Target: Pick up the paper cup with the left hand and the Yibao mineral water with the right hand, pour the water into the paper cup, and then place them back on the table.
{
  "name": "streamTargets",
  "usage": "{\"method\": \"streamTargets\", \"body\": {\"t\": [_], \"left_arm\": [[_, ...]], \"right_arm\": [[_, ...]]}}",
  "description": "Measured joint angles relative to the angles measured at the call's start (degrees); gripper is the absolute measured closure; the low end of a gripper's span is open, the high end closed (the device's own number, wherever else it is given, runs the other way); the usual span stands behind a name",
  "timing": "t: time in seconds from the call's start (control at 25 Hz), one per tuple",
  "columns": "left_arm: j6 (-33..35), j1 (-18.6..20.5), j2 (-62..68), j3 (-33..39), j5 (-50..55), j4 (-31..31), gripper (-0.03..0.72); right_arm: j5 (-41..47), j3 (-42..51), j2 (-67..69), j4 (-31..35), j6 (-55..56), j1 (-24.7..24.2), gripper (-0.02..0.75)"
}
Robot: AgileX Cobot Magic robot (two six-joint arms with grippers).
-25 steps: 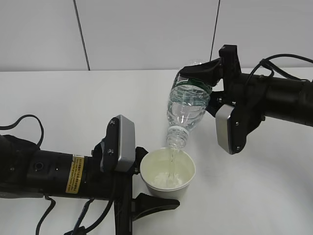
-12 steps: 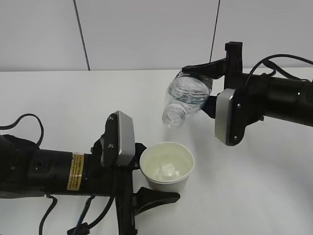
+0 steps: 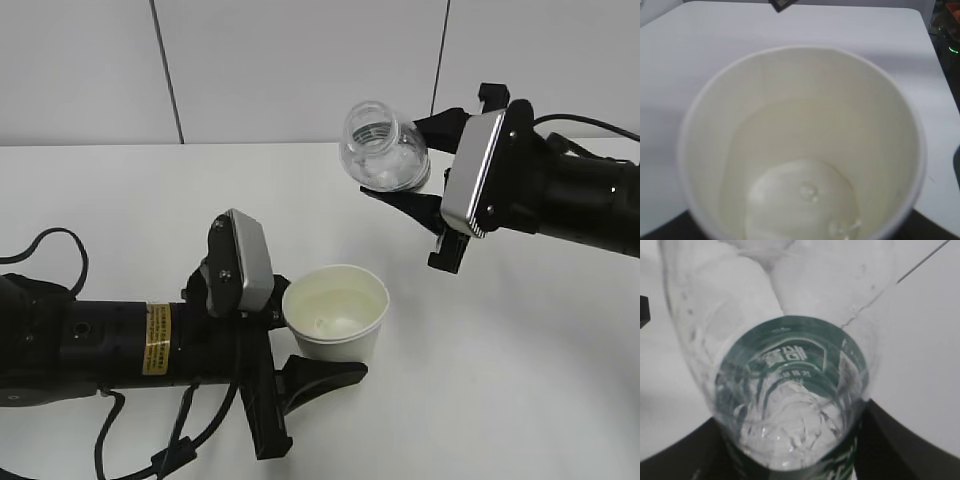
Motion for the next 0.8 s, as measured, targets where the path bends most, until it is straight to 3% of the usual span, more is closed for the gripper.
{"method": "streamTargets", "body": {"t": [0.16, 0.48, 0.8], "left_arm": [[0.0, 0.0, 0.0, 0.0, 0.0, -2.1, 0.256], [0.0, 0.0, 0.0, 0.0, 0.0, -6.0, 0.256], [3.5, 0.0, 0.0, 0.0, 0.0, -12.9, 0.256]], "right_arm": [[0.0, 0.0, 0.0, 1.8, 2.3, 0.0, 0.327], [-0.1, 0.0, 2.6, 12.4, 6.6, 0.0, 0.327], [-0.6, 0.0, 3.5, 13.2, 18.4, 0.0, 0.328]]}}
